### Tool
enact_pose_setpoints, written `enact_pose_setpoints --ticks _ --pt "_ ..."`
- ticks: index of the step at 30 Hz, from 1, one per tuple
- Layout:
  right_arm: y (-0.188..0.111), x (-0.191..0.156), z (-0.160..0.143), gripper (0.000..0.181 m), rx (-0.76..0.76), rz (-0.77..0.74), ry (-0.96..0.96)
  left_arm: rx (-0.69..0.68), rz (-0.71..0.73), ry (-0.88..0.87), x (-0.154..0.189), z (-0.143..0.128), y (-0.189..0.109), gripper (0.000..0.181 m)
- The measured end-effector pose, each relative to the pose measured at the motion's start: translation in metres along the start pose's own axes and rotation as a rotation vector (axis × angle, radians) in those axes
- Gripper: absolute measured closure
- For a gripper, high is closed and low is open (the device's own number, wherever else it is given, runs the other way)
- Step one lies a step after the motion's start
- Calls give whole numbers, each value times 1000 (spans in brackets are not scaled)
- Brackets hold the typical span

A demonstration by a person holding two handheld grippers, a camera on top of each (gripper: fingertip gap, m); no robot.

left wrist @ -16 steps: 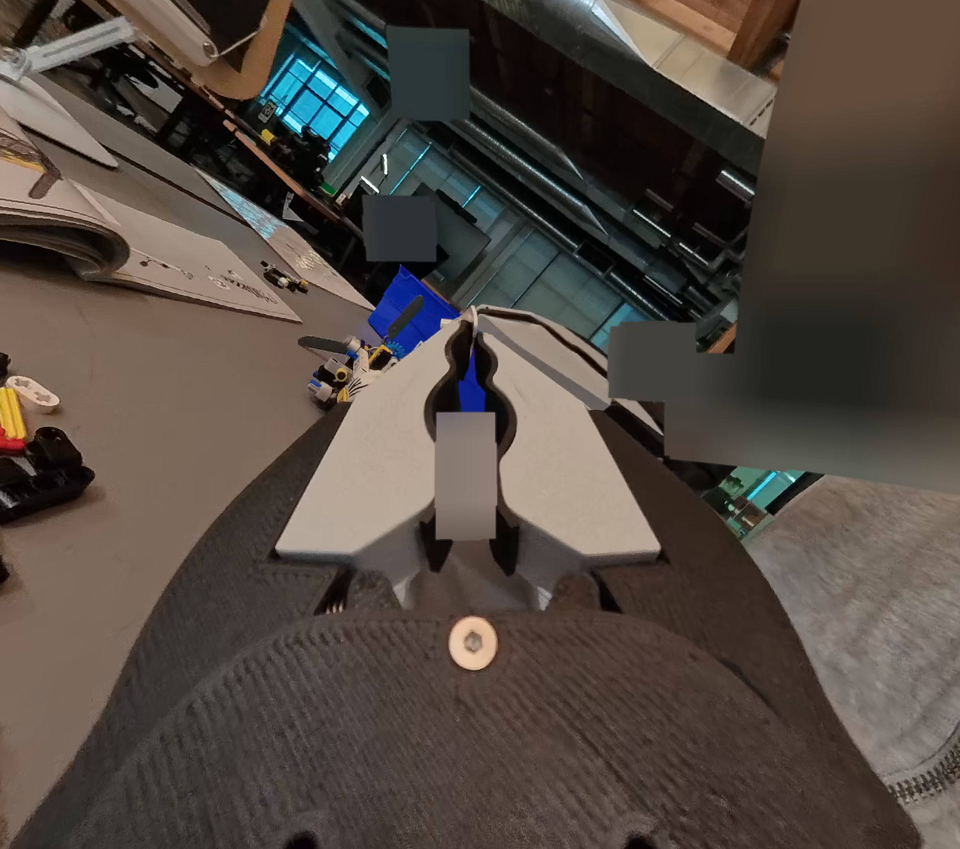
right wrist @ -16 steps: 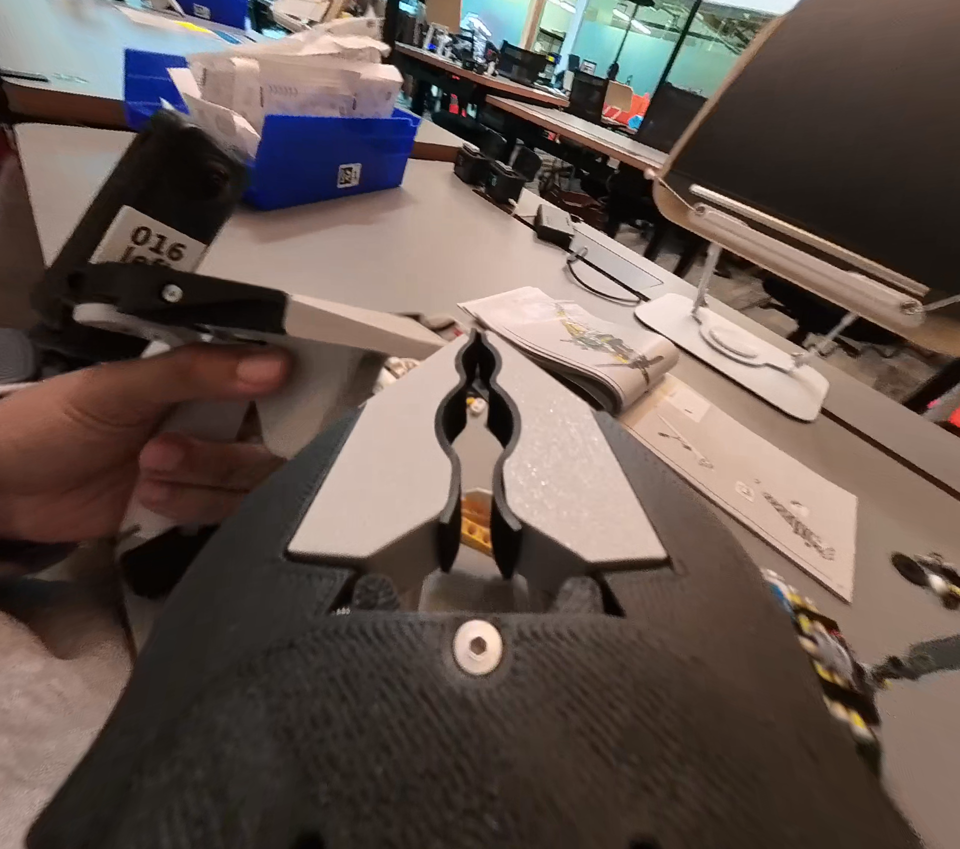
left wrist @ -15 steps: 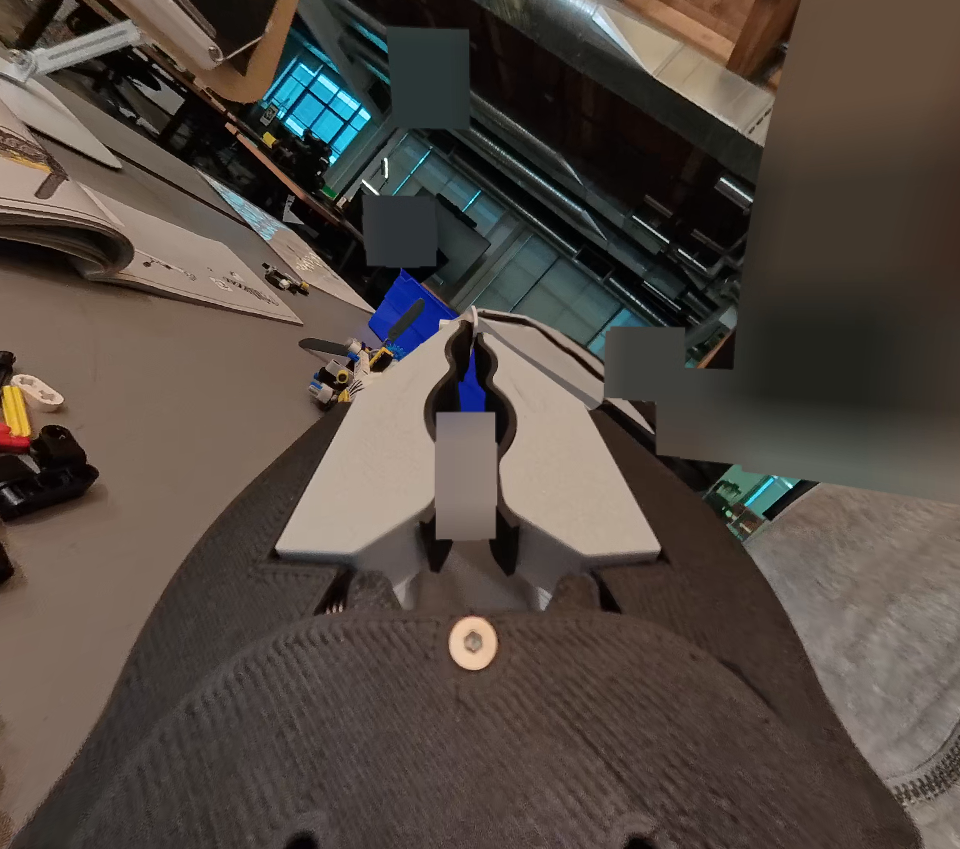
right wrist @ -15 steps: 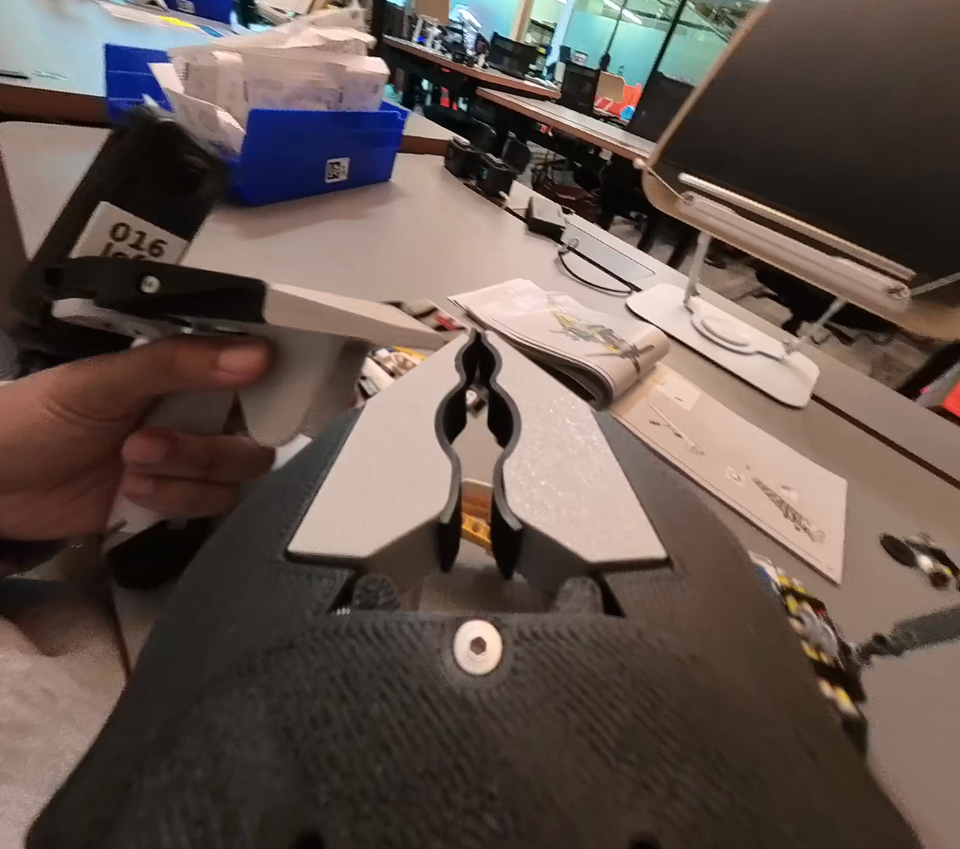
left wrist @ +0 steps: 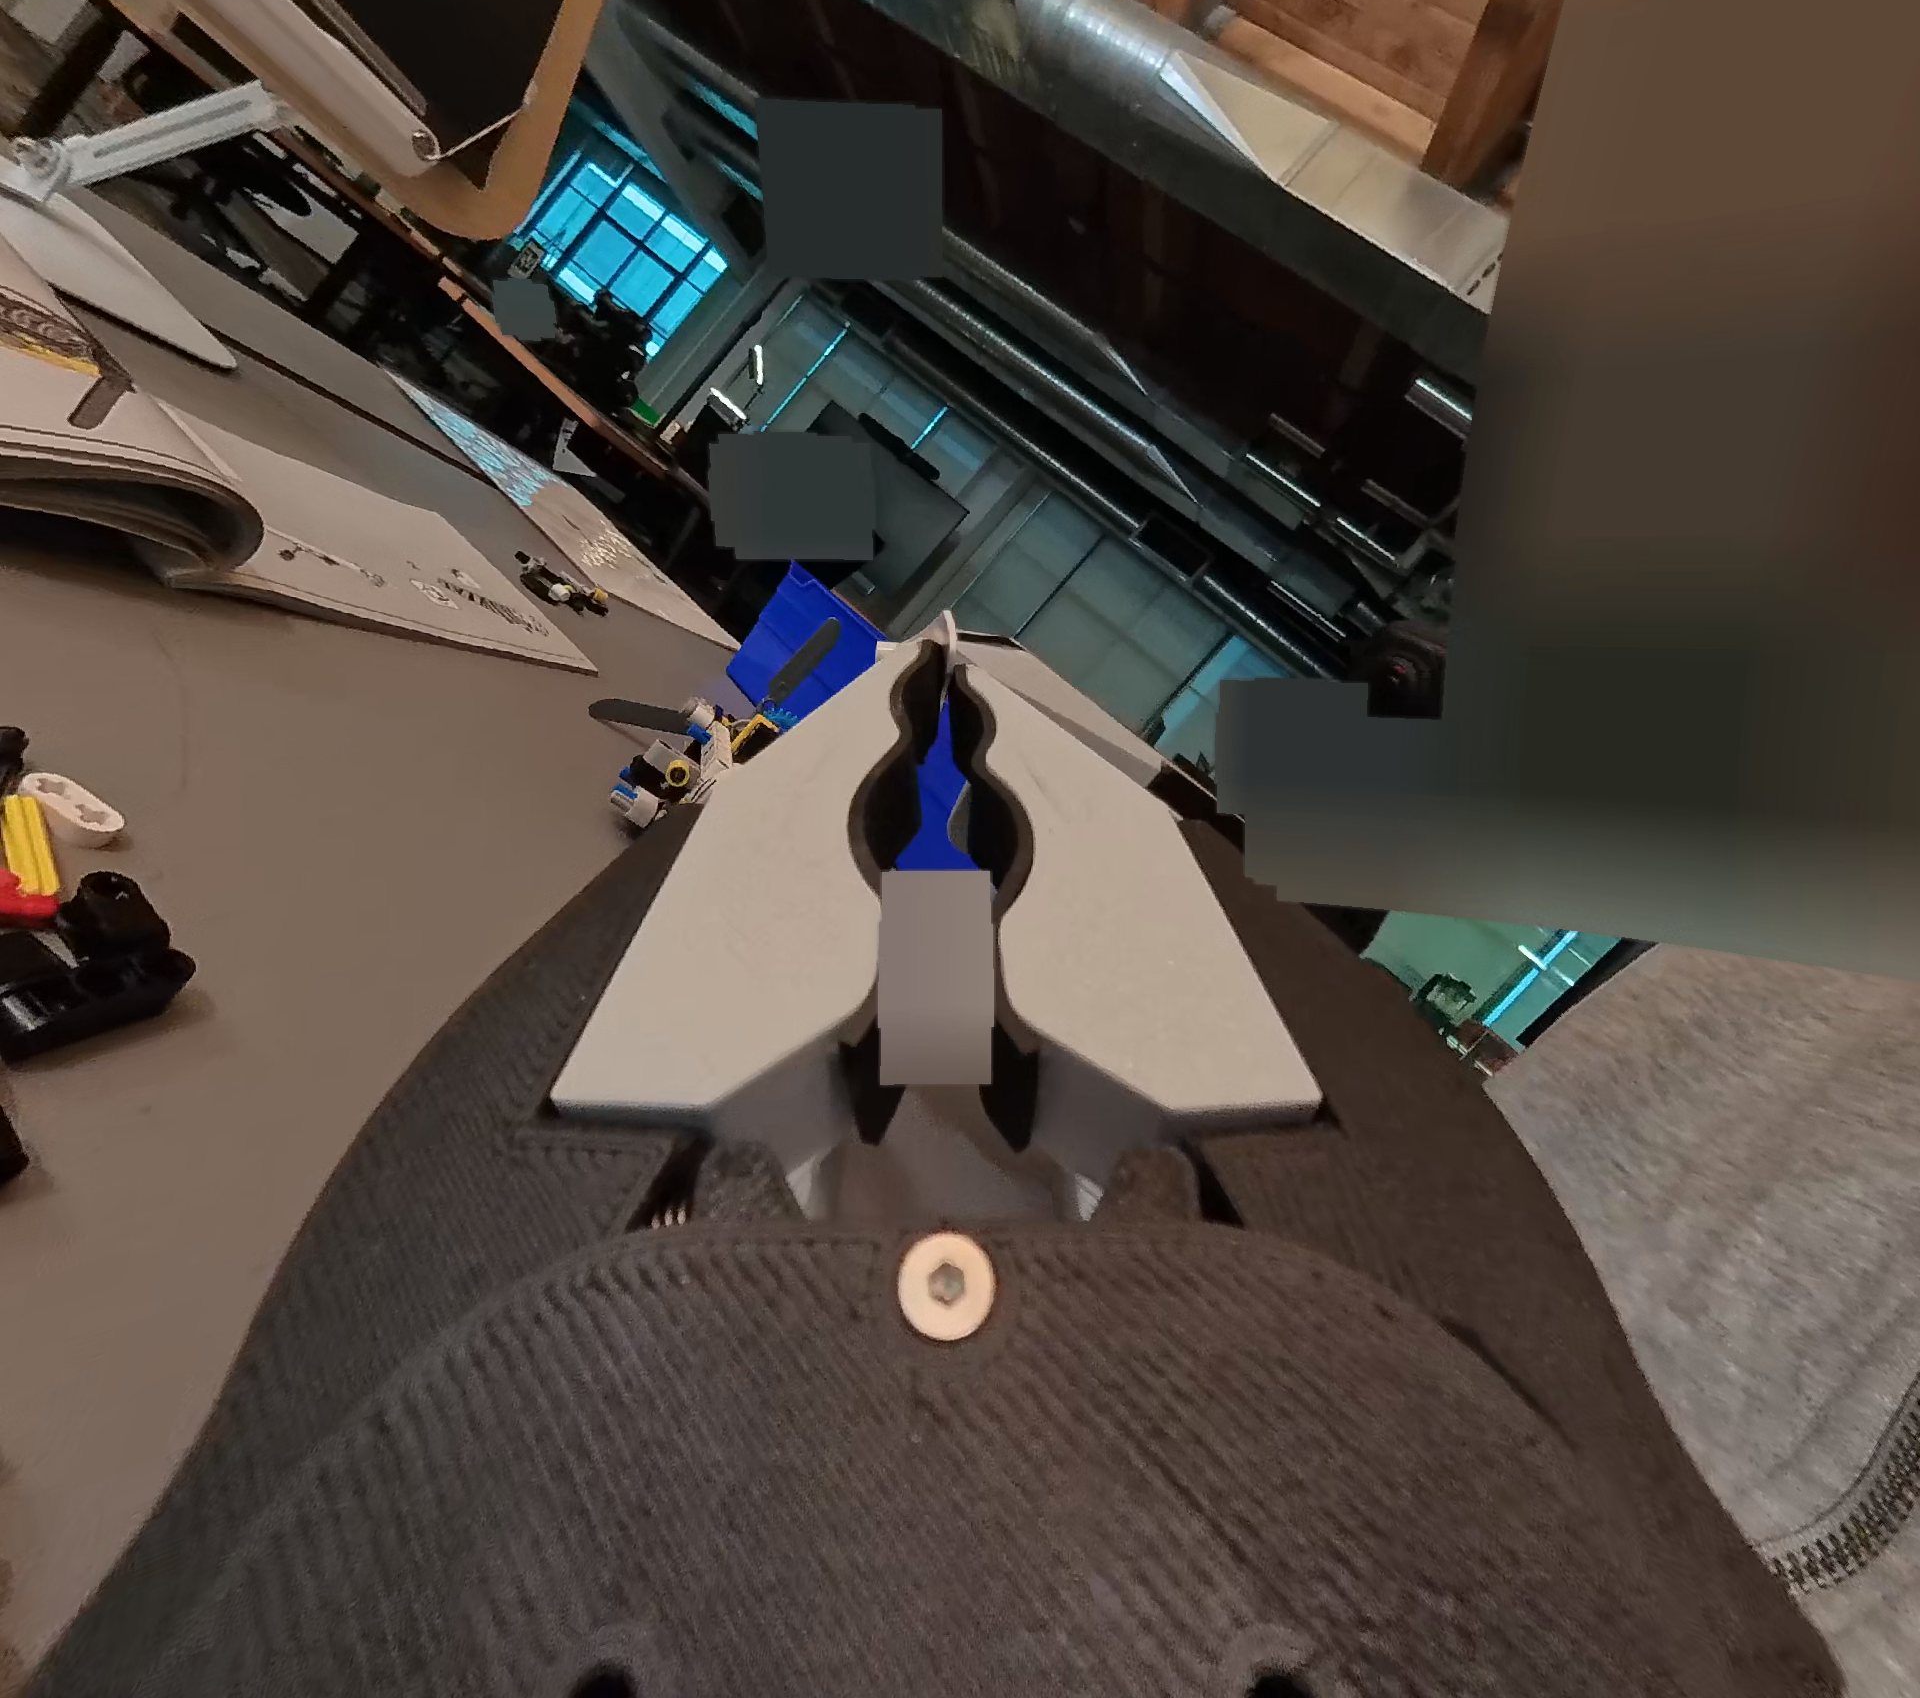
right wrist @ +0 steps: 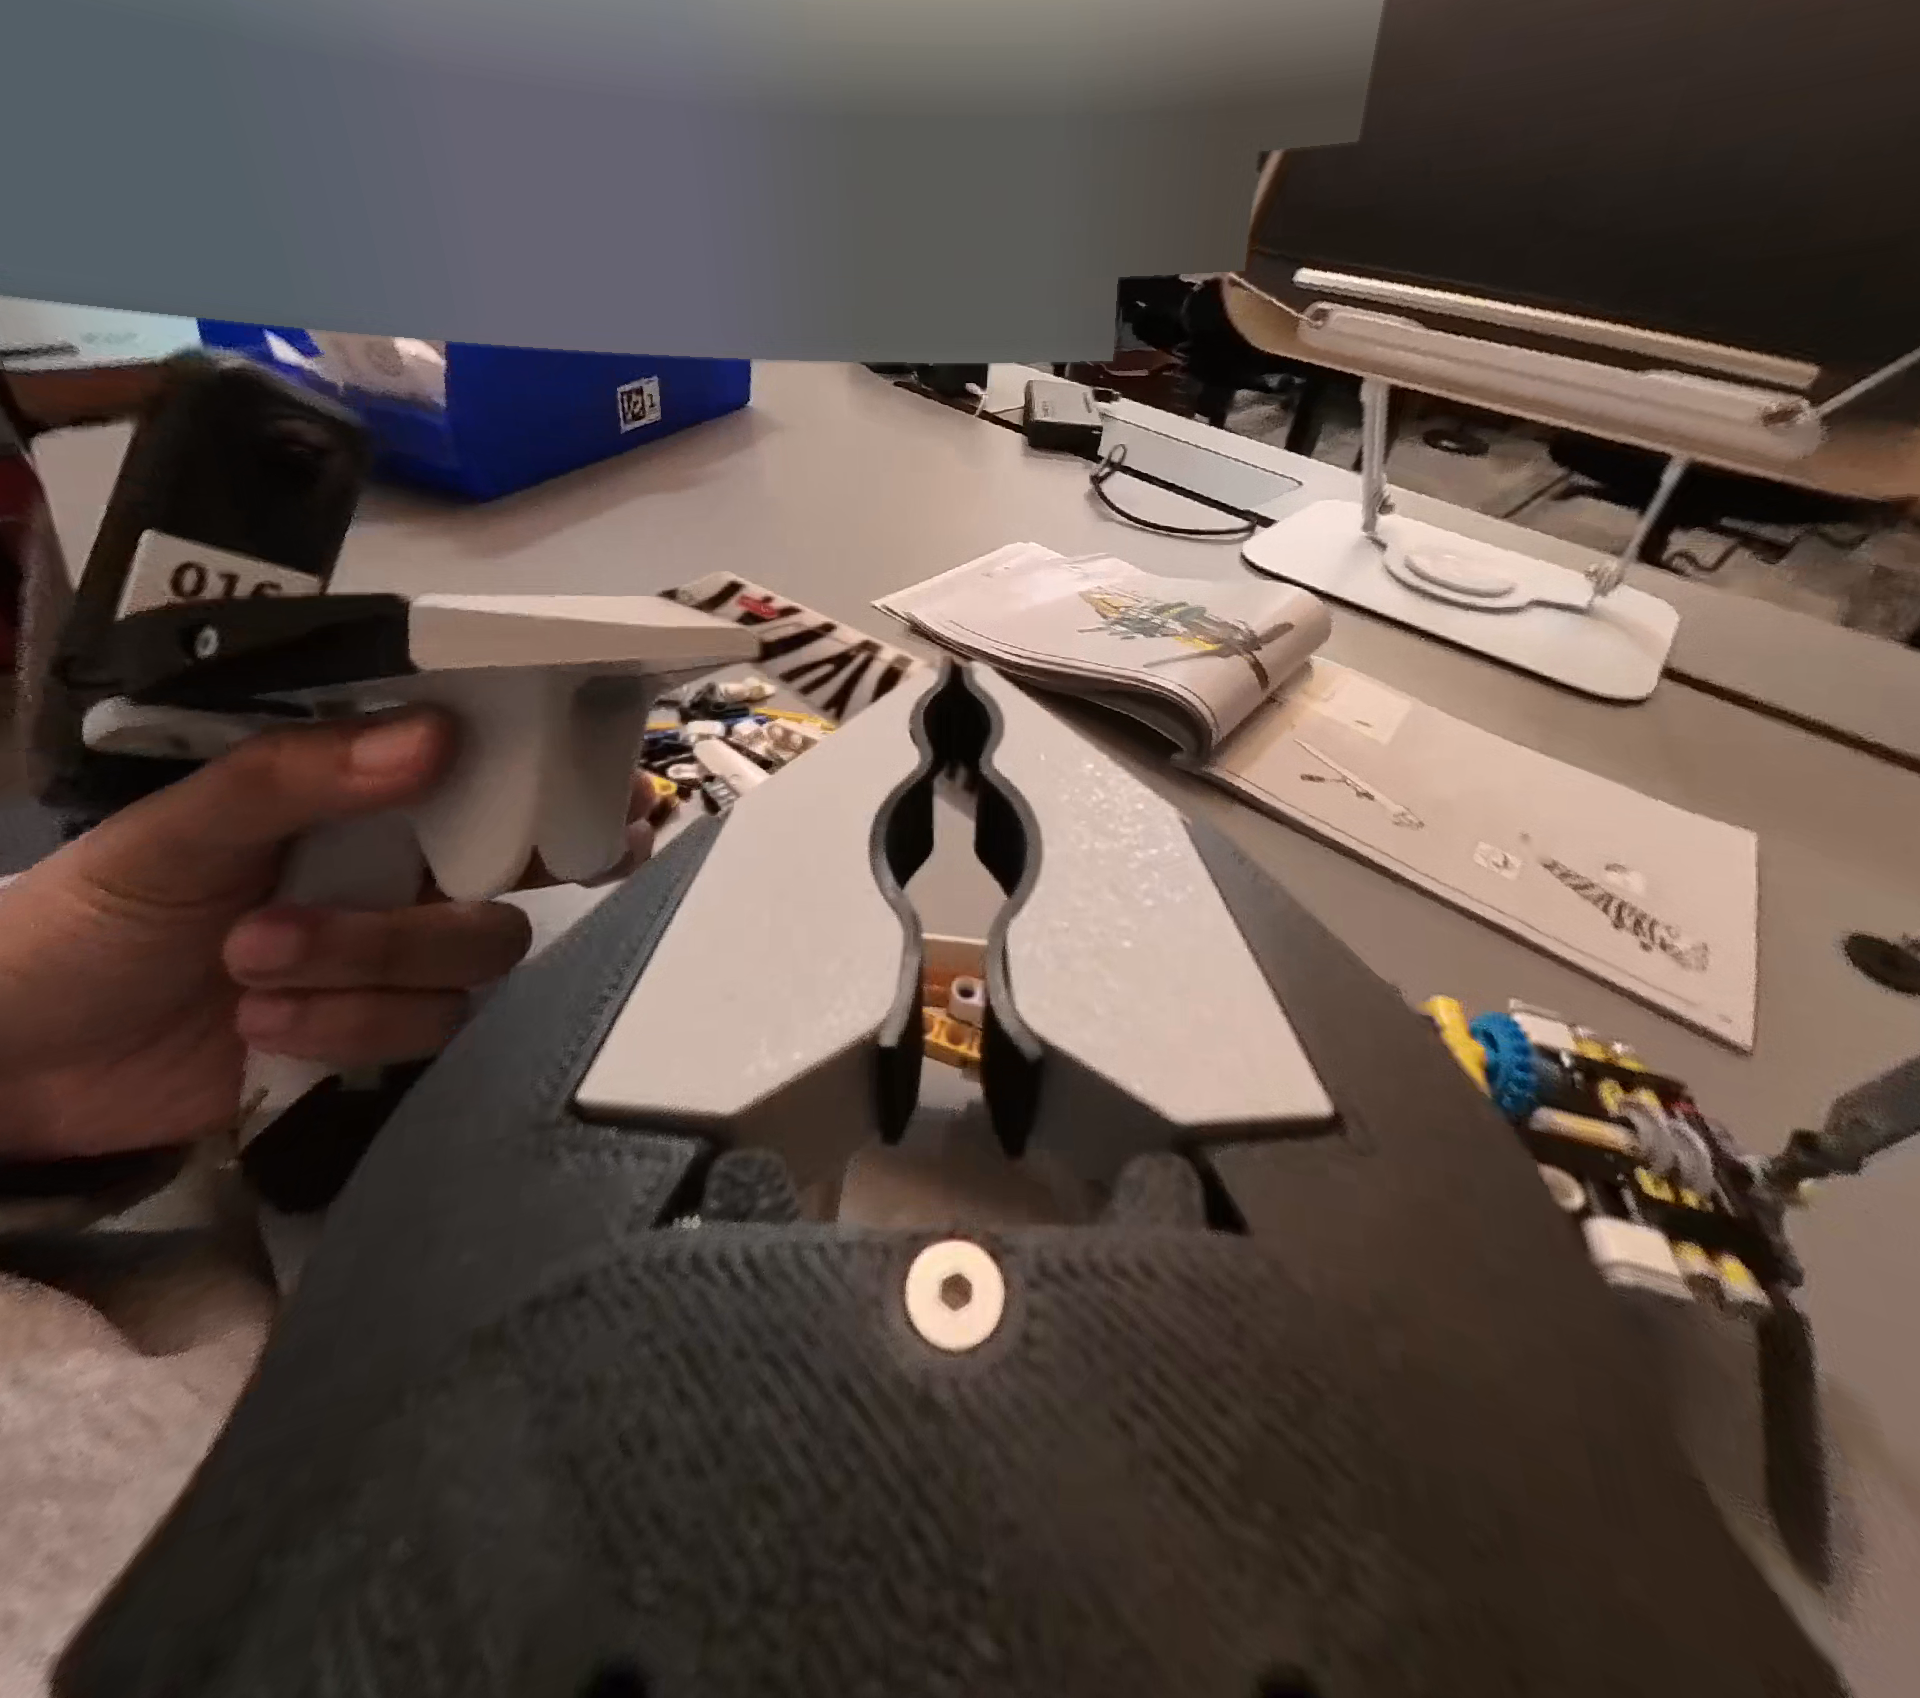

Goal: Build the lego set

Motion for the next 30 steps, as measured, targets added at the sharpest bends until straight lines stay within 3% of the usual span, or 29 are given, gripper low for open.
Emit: enact_pose_setpoints --ticks 1,5,9,12,15,18,21,26,30 --pt "-1 1 0 181 11 12 37 -1 -1 3 0 0 0 181" --pt "7 -13 2 181 38 116 61 -5 0 13 1 -1 1 181" --pt "8 -14 4 181 1 78 -25 1 -1 -1 0 0 0 181" --pt "3 -1 3 181 9 21 24 -5 -11 10 2 -1 0 181" --pt "7 -10 4 181 41 106 83 -12 -4 30 3 -2 1 181" --pt "13 -22 5 181 28 129 10 3 2 11 1 0 0 181" --pt "11 -17 5 181 3 88 -26 10 0 -9 -1 1 -1 181" --pt "2 -2 0 181 38 62 94 26 -8 -26 -1 3 -2 181" --pt "11 -22 1 181 12 113 -28 34 -1 -42 -3 4 -3 181"
Point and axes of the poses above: each gripper's, where its closed fingertips meet, y out along the fingers, z out of its top, x = y × z across the jaws, the point moved 7 cm from there along -y, back along the fingers, and after that the axes turned 8 degrees about z, right-handed, at the moved point
